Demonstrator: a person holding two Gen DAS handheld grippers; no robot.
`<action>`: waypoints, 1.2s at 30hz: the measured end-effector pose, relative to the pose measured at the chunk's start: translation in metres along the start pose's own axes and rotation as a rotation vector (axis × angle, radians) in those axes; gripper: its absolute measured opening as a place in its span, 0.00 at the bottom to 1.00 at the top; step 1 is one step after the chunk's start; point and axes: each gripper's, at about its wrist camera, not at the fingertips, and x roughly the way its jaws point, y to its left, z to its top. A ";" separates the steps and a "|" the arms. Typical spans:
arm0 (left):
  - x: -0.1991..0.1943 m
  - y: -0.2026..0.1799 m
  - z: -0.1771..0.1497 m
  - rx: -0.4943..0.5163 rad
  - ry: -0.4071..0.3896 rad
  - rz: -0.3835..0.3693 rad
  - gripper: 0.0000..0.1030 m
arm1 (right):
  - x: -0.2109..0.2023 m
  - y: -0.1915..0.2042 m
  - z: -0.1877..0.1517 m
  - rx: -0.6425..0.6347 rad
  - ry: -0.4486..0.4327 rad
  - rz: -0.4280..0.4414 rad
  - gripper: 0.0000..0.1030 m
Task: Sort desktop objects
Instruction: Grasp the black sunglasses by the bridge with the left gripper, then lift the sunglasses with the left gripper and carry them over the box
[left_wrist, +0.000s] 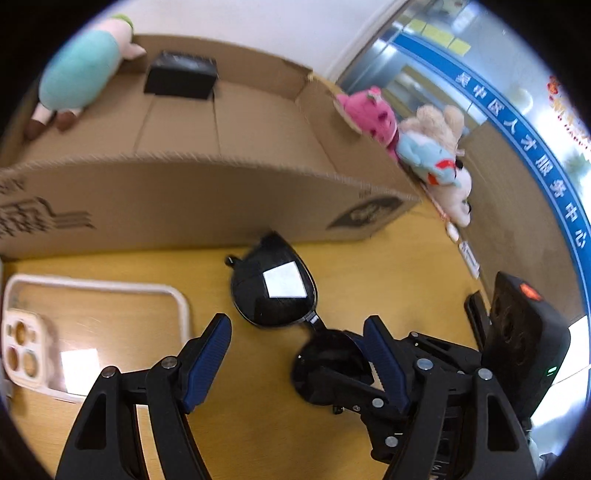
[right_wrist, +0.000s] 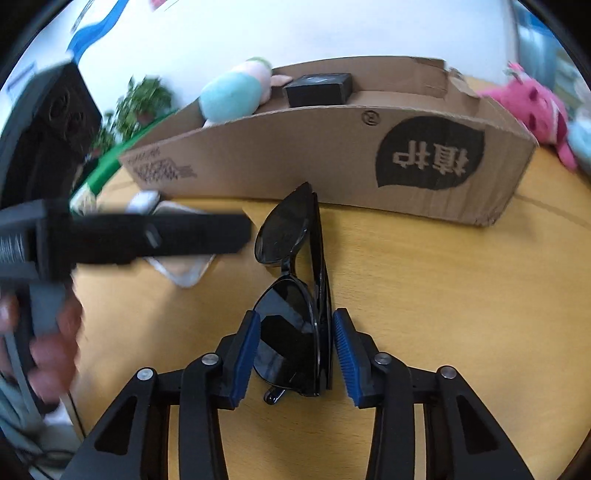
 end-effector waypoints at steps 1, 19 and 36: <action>0.005 -0.002 -0.001 -0.004 0.016 -0.002 0.60 | -0.001 -0.002 -0.001 0.034 -0.010 0.011 0.36; 0.012 -0.011 -0.011 -0.065 0.033 -0.032 0.36 | -0.002 0.008 -0.002 0.045 -0.046 0.065 0.32; -0.090 -0.066 0.065 0.141 -0.241 -0.001 0.35 | -0.081 0.048 0.077 -0.113 -0.334 0.028 0.32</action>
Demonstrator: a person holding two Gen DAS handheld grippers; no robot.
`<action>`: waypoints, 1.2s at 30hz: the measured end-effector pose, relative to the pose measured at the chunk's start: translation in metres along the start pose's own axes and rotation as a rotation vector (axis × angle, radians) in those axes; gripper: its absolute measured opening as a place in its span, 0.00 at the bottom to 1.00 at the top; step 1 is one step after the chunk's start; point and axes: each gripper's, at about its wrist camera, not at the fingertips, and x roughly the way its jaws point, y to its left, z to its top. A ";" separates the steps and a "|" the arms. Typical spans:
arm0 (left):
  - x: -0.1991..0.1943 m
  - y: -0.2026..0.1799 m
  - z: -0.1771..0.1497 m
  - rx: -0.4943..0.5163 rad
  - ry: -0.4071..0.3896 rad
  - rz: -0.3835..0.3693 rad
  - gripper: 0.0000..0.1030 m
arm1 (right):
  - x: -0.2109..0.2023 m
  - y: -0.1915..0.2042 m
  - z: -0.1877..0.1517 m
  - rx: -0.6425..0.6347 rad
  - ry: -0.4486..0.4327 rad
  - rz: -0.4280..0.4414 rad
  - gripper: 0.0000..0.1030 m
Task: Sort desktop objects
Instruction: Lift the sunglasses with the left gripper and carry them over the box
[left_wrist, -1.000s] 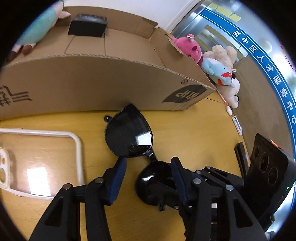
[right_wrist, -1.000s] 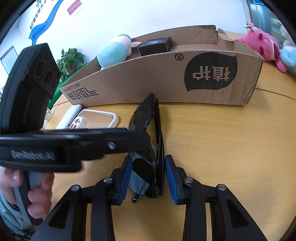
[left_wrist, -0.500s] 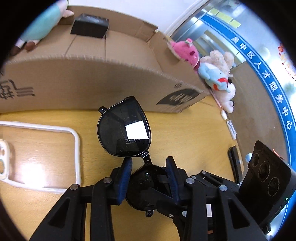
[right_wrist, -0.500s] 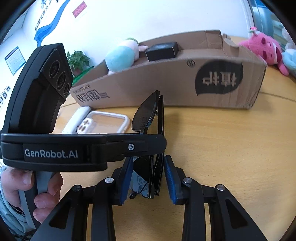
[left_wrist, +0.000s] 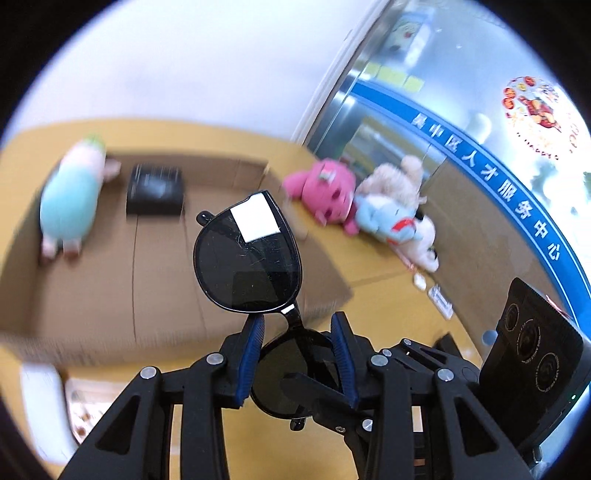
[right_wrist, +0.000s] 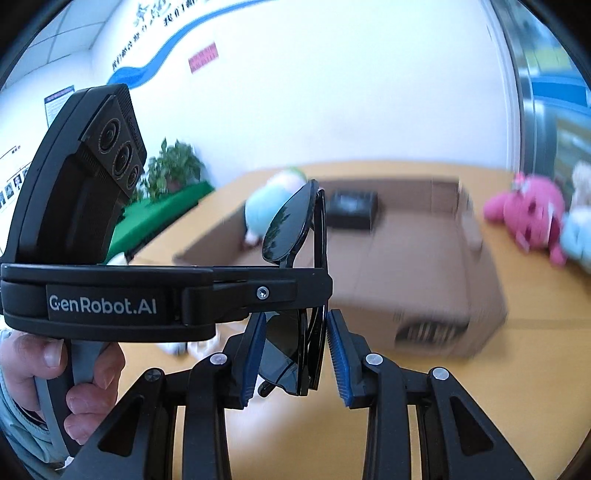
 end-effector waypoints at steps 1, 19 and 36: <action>-0.003 -0.002 0.011 0.014 -0.015 -0.001 0.35 | -0.001 -0.001 0.009 -0.007 -0.019 -0.003 0.32; 0.072 0.053 0.200 0.076 0.027 -0.045 0.34 | 0.075 -0.098 0.187 0.071 -0.102 -0.013 0.30; 0.271 0.137 0.190 -0.101 0.371 -0.043 0.32 | 0.252 -0.235 0.151 0.372 0.174 -0.067 0.30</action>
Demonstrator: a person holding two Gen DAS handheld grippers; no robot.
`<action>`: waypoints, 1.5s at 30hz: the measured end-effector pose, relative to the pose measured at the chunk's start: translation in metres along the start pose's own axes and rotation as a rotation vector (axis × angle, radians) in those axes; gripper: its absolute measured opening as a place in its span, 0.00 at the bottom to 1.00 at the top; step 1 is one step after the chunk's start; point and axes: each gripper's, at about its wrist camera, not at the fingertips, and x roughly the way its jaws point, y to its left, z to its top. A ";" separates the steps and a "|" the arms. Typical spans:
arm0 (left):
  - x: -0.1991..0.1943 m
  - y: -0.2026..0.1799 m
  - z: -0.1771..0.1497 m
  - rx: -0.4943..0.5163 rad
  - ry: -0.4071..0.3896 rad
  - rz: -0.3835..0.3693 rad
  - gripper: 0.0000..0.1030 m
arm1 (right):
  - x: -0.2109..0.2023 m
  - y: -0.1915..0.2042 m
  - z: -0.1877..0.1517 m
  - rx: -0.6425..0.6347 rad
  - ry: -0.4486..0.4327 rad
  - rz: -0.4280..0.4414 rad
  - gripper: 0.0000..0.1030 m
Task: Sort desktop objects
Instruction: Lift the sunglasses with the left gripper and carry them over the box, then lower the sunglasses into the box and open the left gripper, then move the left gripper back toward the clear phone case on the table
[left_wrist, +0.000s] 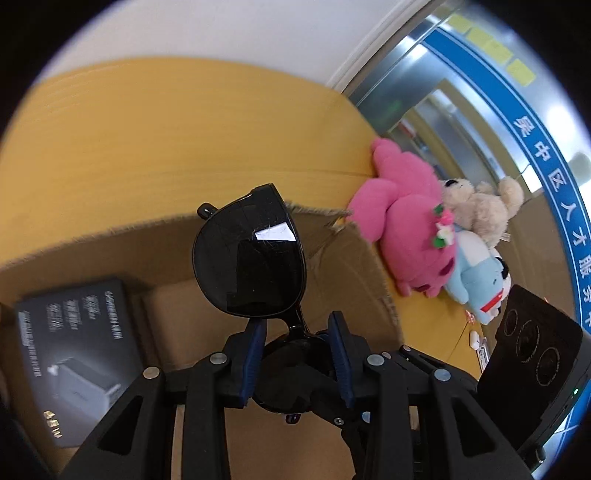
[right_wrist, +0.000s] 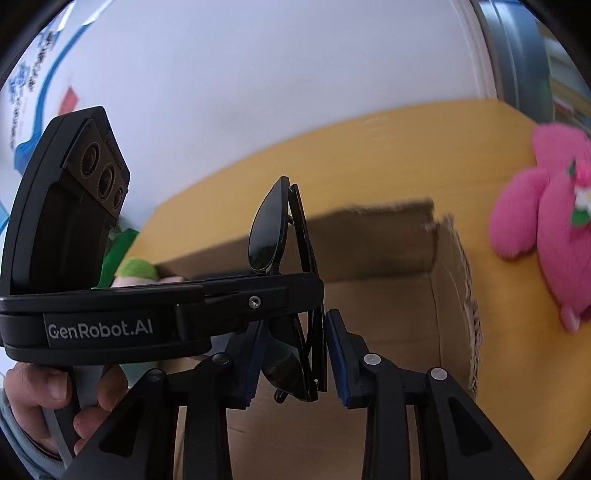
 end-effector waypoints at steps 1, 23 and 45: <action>0.008 0.002 -0.002 -0.009 0.014 -0.002 0.29 | 0.007 -0.006 -0.002 0.015 0.015 -0.011 0.30; -0.038 -0.023 -0.027 0.022 -0.070 0.048 0.38 | -0.005 0.004 -0.011 -0.022 0.056 -0.159 0.73; -0.244 -0.082 -0.251 0.255 -0.610 0.436 0.76 | -0.180 0.118 -0.153 -0.255 -0.210 -0.287 1.00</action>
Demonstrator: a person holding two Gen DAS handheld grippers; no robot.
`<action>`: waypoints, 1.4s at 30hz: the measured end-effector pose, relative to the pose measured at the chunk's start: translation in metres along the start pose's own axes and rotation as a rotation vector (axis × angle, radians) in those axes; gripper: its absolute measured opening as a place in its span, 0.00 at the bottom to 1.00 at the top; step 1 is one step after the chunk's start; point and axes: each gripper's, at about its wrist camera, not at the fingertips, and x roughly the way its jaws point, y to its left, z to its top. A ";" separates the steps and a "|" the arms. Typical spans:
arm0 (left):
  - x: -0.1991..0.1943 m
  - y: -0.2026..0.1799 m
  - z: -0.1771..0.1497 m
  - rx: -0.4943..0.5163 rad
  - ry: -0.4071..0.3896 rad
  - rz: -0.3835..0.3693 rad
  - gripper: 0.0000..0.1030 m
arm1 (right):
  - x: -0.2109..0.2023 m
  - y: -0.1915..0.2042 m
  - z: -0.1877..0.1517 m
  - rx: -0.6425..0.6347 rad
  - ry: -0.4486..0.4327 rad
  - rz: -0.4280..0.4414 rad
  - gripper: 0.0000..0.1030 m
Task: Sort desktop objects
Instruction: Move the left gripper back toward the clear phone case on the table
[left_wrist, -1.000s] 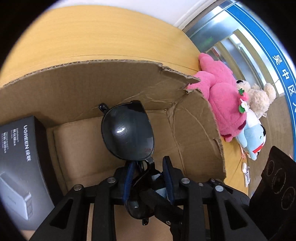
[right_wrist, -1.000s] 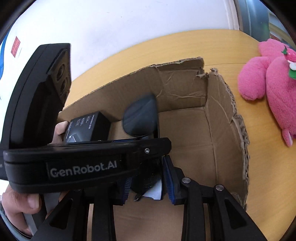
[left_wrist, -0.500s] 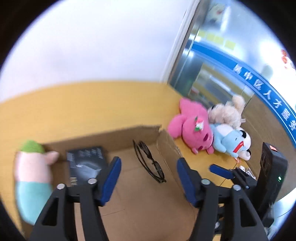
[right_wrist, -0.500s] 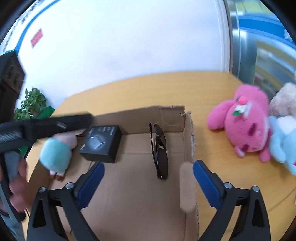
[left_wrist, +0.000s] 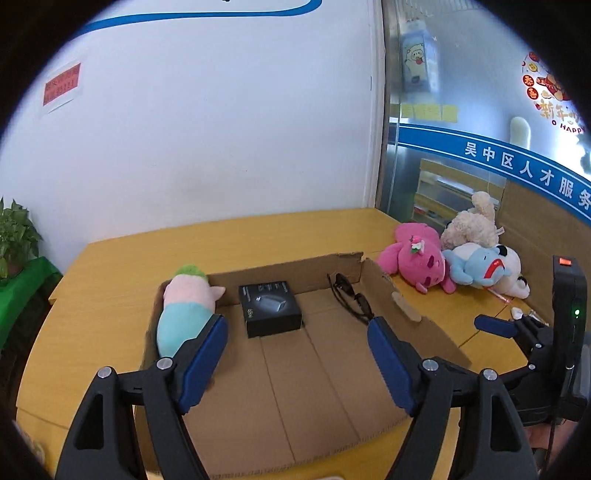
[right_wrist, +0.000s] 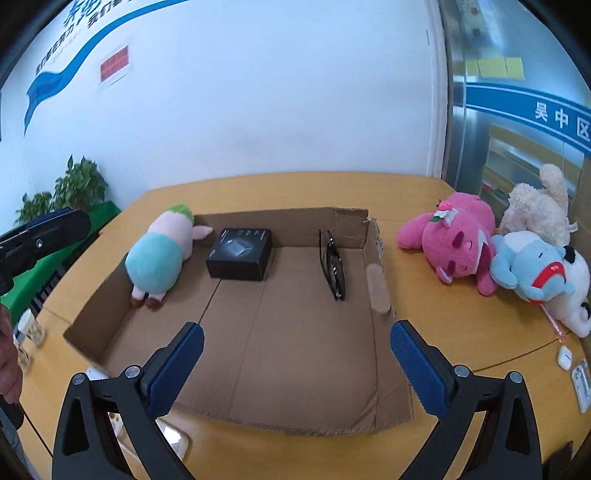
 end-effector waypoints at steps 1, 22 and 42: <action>-0.004 0.001 -0.005 -0.004 0.001 -0.004 0.76 | -0.004 0.006 -0.005 -0.011 -0.002 -0.002 1.00; -0.006 0.059 -0.122 -0.105 0.235 0.005 0.76 | 0.008 0.057 -0.093 -0.062 0.162 0.150 0.99; 0.049 0.063 -0.168 -0.180 0.506 -0.119 0.75 | 0.031 0.114 -0.147 -0.194 0.291 0.406 0.91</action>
